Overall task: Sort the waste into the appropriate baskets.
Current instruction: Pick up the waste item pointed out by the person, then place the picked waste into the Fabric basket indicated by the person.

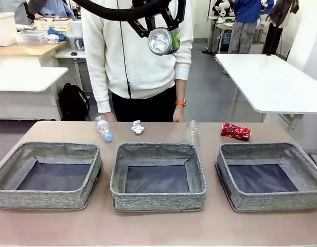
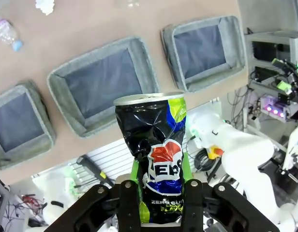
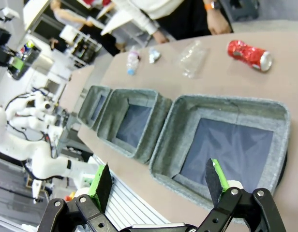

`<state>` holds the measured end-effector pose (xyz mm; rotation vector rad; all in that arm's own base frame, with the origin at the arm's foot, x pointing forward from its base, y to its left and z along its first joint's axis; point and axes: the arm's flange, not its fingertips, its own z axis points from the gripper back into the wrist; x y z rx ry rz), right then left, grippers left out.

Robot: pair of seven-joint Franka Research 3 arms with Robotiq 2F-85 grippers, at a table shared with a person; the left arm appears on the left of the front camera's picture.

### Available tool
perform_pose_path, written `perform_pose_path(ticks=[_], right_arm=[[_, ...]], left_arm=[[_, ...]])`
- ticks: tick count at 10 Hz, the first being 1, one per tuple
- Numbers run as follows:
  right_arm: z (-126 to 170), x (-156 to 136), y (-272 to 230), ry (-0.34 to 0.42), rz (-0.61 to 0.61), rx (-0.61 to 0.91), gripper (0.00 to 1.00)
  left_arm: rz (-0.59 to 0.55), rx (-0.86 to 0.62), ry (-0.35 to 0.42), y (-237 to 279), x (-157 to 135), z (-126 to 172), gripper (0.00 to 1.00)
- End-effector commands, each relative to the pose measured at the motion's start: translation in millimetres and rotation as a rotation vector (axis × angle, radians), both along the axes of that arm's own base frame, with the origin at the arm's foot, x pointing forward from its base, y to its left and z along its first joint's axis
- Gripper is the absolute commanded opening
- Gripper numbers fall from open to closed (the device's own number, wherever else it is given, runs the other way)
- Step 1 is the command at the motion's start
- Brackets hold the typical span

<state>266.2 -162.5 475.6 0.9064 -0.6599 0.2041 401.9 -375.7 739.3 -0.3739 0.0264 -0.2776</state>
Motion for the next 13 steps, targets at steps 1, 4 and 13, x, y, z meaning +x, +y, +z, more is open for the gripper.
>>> perform_pose_path(ticks=[1,4,13], right_arm=[[1.4,3.0,-0.6,-0.034,0.006,0.013,1.00],[1.4,3.0,-0.6,-0.034,0.006,0.013,1.00],[1.4,3.0,-0.6,-0.034,0.006,0.013,1.00]], left_arm=[[-0.001,0.000,-0.041,11.3,-10.3,7.5,0.34],[-0.001,0.000,-0.041,11.3,-10.3,7.5,0.34],[-0.001,0.000,-0.041,11.3,-10.3,7.5,0.34]])
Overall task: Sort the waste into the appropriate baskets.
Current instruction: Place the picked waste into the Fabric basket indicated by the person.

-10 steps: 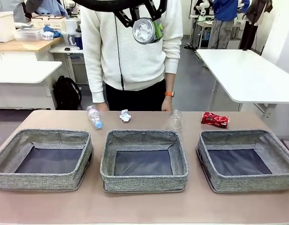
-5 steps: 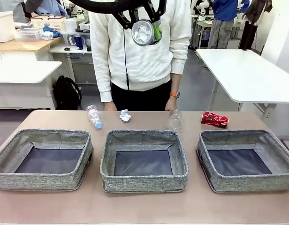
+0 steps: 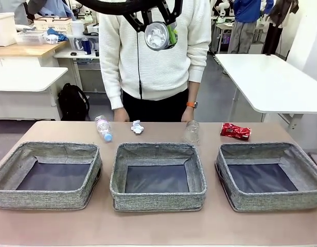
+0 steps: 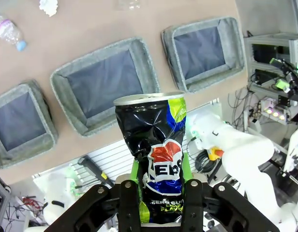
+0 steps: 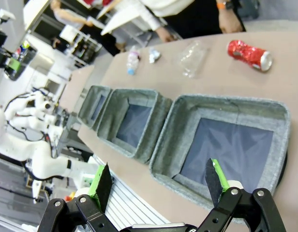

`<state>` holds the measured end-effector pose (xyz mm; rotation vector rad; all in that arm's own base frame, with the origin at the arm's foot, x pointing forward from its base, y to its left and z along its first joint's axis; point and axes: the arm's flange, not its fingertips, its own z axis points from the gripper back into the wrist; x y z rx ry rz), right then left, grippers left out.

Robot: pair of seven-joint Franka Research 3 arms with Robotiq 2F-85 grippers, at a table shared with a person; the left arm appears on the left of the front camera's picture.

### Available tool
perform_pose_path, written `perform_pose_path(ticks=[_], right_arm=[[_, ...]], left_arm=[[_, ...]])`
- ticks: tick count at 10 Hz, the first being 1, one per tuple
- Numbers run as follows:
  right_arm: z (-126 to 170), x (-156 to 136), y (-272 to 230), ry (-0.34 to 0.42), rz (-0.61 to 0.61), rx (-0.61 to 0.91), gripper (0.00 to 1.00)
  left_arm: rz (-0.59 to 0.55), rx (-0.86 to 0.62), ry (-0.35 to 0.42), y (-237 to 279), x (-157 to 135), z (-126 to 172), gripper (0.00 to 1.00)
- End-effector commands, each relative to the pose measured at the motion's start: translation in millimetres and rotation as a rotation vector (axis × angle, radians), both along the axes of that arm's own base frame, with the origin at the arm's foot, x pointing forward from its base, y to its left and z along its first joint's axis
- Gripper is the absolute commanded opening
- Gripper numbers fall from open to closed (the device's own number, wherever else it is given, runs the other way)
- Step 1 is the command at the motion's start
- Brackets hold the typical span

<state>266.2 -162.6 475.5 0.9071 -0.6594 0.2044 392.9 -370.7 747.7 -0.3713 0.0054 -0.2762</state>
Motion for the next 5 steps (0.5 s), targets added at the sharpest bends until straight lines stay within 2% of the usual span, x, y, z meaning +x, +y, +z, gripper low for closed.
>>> perform_pose_path(ticks=[1,5], right_arm=[[1.5,3.1,-0.5,-0.034,0.005,0.012,1.00],[1.5,3.1,-0.5,-0.034,0.005,0.012,1.00]], left_arm=[[-0.006,0.000,-0.021,6.2,-1.3,-0.8,0.34],[-0.006,0.000,-0.021,6.2,-1.3,-0.8,0.34]])
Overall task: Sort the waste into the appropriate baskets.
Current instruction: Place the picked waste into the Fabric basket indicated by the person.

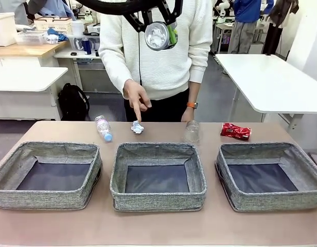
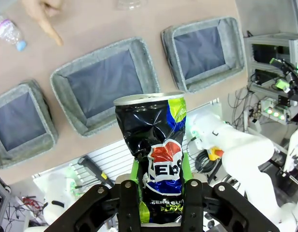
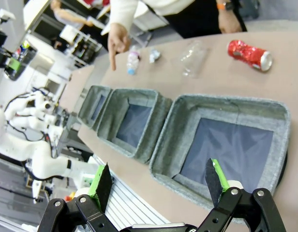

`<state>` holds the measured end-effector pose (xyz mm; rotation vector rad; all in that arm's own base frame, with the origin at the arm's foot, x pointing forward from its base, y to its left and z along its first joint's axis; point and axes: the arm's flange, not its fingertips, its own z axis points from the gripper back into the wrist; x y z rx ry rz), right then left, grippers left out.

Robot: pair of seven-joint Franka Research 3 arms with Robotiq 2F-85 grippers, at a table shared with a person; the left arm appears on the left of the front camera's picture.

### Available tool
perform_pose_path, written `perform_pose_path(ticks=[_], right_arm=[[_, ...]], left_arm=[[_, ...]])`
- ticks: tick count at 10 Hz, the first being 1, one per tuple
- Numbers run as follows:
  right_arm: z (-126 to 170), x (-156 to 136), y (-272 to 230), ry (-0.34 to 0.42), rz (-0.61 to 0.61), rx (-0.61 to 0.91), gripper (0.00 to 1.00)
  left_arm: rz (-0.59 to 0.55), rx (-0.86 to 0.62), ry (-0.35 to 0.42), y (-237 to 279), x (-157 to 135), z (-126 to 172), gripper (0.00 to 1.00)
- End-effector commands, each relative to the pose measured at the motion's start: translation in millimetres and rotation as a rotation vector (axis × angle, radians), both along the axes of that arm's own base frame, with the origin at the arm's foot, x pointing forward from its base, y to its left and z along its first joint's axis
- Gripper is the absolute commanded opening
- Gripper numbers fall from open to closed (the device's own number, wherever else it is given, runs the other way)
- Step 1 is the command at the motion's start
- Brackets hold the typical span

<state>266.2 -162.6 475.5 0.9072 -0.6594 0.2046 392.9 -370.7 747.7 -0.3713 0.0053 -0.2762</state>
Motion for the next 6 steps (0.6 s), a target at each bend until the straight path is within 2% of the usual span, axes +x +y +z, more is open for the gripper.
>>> perform_pose_path(ticks=[1,6], right_arm=[[1.5,3.1,-0.5,-0.034,0.005,0.012,1.00],[1.5,3.1,-0.5,-0.034,0.005,0.012,1.00]], left_arm=[[-0.006,0.000,-0.021,6.2,-1.4,-0.8,0.34],[-0.006,0.000,-0.021,6.2,-1.4,-0.8,0.34]])
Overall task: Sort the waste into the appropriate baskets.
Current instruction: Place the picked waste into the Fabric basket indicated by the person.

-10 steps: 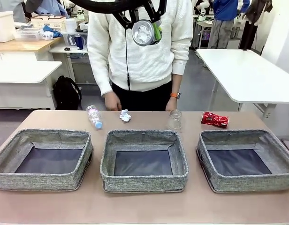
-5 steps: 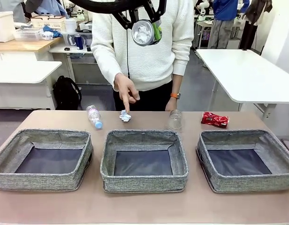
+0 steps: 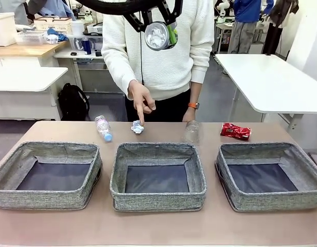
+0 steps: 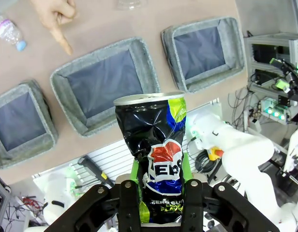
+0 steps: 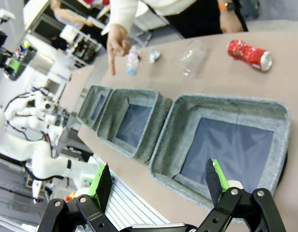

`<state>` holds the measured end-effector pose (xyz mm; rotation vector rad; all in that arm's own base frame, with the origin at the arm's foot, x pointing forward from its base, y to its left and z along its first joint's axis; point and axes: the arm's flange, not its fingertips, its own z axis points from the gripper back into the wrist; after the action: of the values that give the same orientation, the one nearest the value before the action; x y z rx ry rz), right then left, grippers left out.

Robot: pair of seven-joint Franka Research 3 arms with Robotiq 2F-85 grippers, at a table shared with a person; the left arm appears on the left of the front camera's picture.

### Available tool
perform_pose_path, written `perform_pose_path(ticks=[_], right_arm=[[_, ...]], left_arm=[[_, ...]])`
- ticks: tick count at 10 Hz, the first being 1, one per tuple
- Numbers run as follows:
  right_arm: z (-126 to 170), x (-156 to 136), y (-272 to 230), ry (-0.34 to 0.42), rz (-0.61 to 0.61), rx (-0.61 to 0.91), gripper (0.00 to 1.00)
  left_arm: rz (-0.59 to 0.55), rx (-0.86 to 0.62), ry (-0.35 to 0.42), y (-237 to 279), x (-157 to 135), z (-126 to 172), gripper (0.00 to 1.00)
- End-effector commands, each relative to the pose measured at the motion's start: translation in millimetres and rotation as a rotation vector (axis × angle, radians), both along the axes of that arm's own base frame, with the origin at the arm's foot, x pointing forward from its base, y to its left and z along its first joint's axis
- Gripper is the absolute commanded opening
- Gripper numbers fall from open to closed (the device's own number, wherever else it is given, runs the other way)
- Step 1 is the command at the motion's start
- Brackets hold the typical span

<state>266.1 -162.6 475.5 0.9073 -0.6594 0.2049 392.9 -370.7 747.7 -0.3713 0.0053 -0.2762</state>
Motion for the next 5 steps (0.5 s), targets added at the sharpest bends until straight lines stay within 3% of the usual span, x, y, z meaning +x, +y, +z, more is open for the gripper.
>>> perform_pose_path(ticks=[1,2,3,5], right_arm=[[1.5,3.1,-0.5,-0.034,0.004,0.012,1.00],[1.5,3.1,-0.5,-0.034,0.004,0.012,1.00],[1.5,3.1,-0.5,-0.034,0.004,0.012,1.00],[1.5,3.1,-0.5,-0.034,0.004,0.012,1.00]], left_arm=[[-0.006,0.000,-0.021,6.2,-1.4,-0.8,0.34],[0.000,0.000,0.000,0.0,0.0,0.0,0.34],[0.047,-0.007,-0.046,35.3,43.1,-142.3,0.34],[0.174,0.015,-0.123,38.0,32.8,-138.5,0.34]])
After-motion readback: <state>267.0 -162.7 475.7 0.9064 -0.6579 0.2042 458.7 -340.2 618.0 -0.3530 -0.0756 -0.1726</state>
